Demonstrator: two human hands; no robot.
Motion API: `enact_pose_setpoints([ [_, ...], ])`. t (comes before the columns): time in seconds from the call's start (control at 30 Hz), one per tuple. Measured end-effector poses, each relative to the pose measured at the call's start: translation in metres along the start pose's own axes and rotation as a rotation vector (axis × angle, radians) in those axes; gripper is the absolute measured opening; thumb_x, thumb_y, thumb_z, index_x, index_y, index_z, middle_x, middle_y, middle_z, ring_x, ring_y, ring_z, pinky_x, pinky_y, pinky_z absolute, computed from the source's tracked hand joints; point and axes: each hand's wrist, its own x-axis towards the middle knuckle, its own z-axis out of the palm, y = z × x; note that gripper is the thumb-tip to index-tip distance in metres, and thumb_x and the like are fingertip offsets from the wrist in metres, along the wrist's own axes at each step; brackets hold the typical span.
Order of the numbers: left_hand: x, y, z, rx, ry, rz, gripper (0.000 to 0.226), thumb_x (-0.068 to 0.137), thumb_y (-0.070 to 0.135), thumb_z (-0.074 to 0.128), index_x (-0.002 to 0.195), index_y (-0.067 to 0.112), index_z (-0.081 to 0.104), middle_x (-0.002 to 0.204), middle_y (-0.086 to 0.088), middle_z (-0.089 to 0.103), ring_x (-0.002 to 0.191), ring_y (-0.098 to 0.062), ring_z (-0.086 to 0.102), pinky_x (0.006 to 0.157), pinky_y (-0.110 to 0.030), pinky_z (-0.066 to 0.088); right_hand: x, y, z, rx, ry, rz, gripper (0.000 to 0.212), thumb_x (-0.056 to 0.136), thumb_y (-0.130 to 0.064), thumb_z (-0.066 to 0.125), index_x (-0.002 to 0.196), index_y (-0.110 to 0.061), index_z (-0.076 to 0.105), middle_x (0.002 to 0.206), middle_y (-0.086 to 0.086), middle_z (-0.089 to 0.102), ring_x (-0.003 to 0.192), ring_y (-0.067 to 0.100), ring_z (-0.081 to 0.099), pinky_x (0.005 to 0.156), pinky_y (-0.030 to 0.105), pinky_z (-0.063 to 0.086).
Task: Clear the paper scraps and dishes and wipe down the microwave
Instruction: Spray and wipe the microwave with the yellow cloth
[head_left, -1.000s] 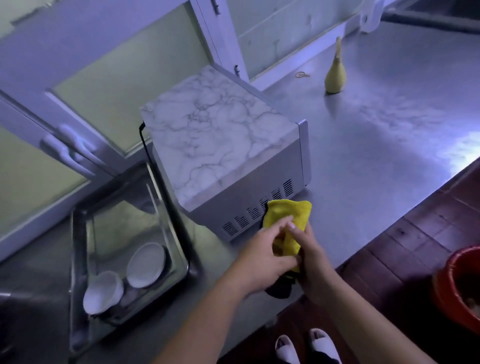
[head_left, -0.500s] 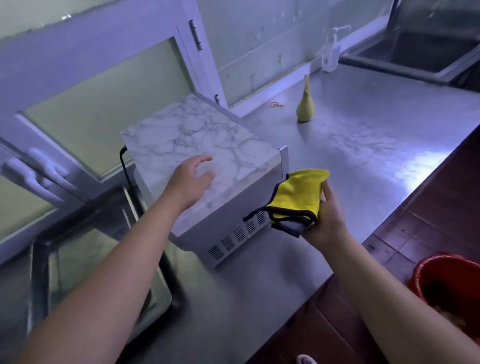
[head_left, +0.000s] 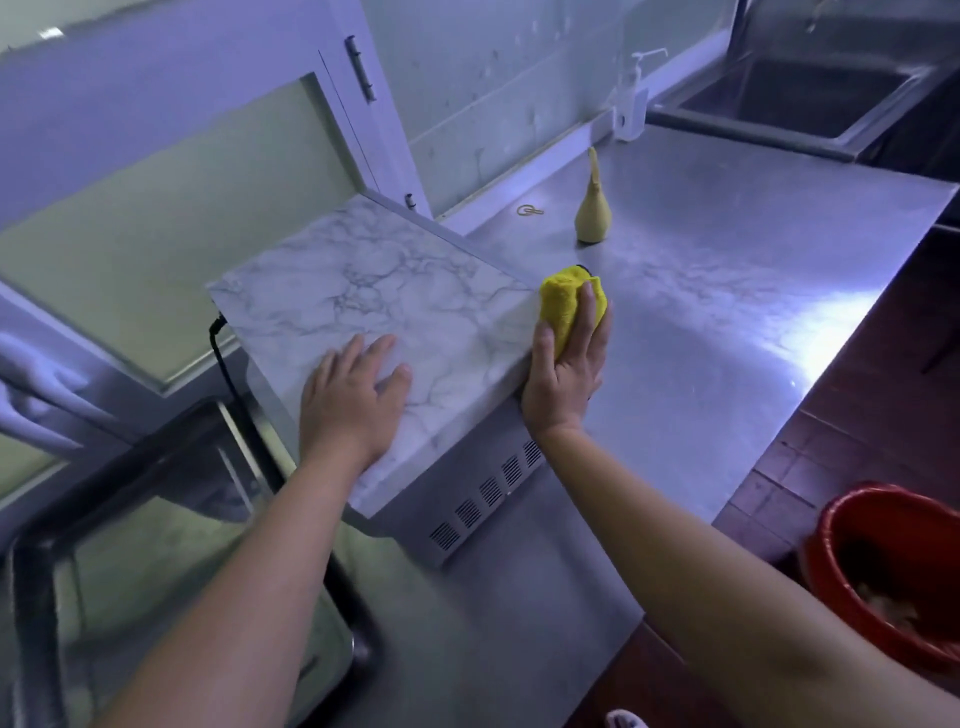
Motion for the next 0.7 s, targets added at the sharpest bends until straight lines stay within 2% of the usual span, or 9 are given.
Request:
enact_pose_setpoints([
  [0.07,0.000,0.001,0.001,0.005,0.015,0.007,0.054,0.098,0.058,0.029,0.150,0.044,0.031,0.164,0.006,0.021,0.151,-0.023,0.014,0.124,-0.041,0.008,0.000,-0.001,0.008,0.064,0.094,0.046,0.066,0.092,-0.052,0.038,0.155,-0.039,0.023,0.166,-0.007,0.018,0.145,0.001,0.018,0.108,0.024,0.014],
  [0.17,0.000,0.003,0.002,0.021,0.028,0.001,0.054,0.098,0.058,0.029,0.150,0.042,0.031,0.164,0.004,0.023,0.151,-0.025,0.015,0.122,-0.042,0.009,-0.017,-0.008,0.017,0.141,0.132,0.197,0.061,0.101,-0.041,0.041,0.158,-0.033,0.019,0.166,-0.009,0.015,0.144,-0.002,0.016,0.108,0.019,0.006],
  [0.23,0.000,0.004,0.002,0.033,0.043,0.002,0.054,0.098,0.056,0.030,0.150,0.040,0.032,0.163,0.003,0.024,0.150,-0.026,0.016,0.122,-0.042,0.010,-0.047,-0.015,0.024,0.140,0.124,0.164,0.059,0.105,-0.030,0.043,0.158,-0.027,0.019,0.166,-0.002,0.013,0.139,-0.007,0.014,0.103,0.004,-0.001],
  [0.3,0.001,0.005,0.001,0.028,0.053,0.002,0.054,0.099,0.055,0.032,0.150,0.040,0.033,0.163,0.002,0.025,0.150,-0.026,0.017,0.122,-0.042,0.010,-0.083,-0.023,0.033,0.141,0.077,0.145,0.061,0.102,-0.031,0.043,0.157,-0.026,0.018,0.166,0.004,0.011,0.141,-0.004,0.014,0.101,-0.001,-0.002],
  [0.4,0.002,0.005,0.002,0.028,0.075,0.008,0.052,0.099,0.053,0.035,0.149,0.038,0.037,0.162,0.001,0.028,0.149,-0.028,0.020,0.121,-0.042,0.012,-0.138,-0.034,0.047,0.144,-0.026,0.176,0.063,0.093,-0.049,0.038,0.150,-0.040,0.013,0.166,0.001,0.004,0.141,-0.016,-0.002,0.106,0.005,-0.005],
  [0.43,0.003,0.004,0.002,0.029,0.080,0.009,0.053,0.098,0.052,0.036,0.149,0.037,0.038,0.161,0.001,0.029,0.148,-0.028,0.021,0.120,-0.042,0.012,-0.155,-0.036,0.051,0.138,-0.051,0.160,0.067,0.090,-0.053,0.036,0.151,-0.041,0.010,0.165,-0.001,0.001,0.142,-0.014,-0.005,0.108,0.008,-0.005],
  [0.53,0.004,0.003,0.001,0.033,0.075,0.003,0.056,0.094,0.054,0.034,0.148,0.038,0.040,0.160,0.000,0.032,0.147,-0.028,0.024,0.120,-0.041,0.013,-0.194,-0.034,0.058,0.101,-0.107,0.068,0.080,0.086,-0.052,0.042,0.157,-0.039,0.007,0.164,0.000,-0.005,0.152,0.008,-0.003,0.113,0.025,0.001],
  [0.6,0.005,0.003,0.001,0.034,0.069,0.004,0.056,0.094,0.054,0.034,0.147,0.039,0.041,0.160,0.001,0.032,0.148,-0.026,0.024,0.121,-0.040,0.013,-0.210,-0.031,0.063,0.072,-0.129,0.039,0.086,0.081,-0.052,0.049,0.155,-0.040,0.006,0.164,0.002,-0.003,0.153,0.019,0.002,0.115,0.036,0.005],
  [0.7,0.005,0.002,0.001,0.032,0.069,0.009,0.056,0.094,0.054,0.032,0.147,0.039,0.040,0.160,0.002,0.032,0.148,-0.024,0.023,0.122,-0.041,0.013,-0.224,-0.030,0.070,0.042,-0.136,0.073,0.098,0.078,-0.065,0.056,0.155,-0.045,-0.001,0.163,-0.005,-0.005,0.152,0.032,0.011,0.113,0.052,0.013],
])
